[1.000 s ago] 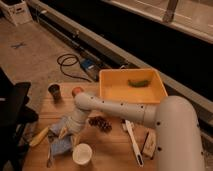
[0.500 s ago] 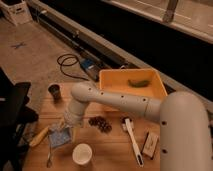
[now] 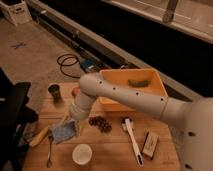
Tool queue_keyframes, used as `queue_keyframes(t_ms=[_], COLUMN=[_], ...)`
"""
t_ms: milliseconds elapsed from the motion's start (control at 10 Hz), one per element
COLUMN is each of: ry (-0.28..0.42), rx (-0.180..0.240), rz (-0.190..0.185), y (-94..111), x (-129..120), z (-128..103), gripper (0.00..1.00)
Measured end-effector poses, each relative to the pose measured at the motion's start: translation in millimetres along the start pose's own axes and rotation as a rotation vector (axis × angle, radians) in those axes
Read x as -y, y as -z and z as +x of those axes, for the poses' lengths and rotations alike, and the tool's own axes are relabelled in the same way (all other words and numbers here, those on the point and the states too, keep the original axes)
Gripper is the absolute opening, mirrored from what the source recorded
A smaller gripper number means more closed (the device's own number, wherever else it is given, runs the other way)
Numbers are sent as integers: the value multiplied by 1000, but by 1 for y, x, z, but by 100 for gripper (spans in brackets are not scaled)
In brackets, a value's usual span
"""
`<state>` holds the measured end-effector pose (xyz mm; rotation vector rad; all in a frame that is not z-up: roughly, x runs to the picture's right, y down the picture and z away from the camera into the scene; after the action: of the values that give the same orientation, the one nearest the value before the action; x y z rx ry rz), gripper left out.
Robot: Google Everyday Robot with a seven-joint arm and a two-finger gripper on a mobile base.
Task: Place sponge in paper cup
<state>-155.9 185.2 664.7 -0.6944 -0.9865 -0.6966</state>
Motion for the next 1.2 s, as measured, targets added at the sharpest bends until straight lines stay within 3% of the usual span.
queue_keyframes(t_ms=[300,600,1200], ry=[5,-35,-179], rx=[3,11,36], rz=[6,3,42], y=[-1,-5,0], x=[-26,-53,-111], z=[-20,-31,-21], gripper=[0,0,0])
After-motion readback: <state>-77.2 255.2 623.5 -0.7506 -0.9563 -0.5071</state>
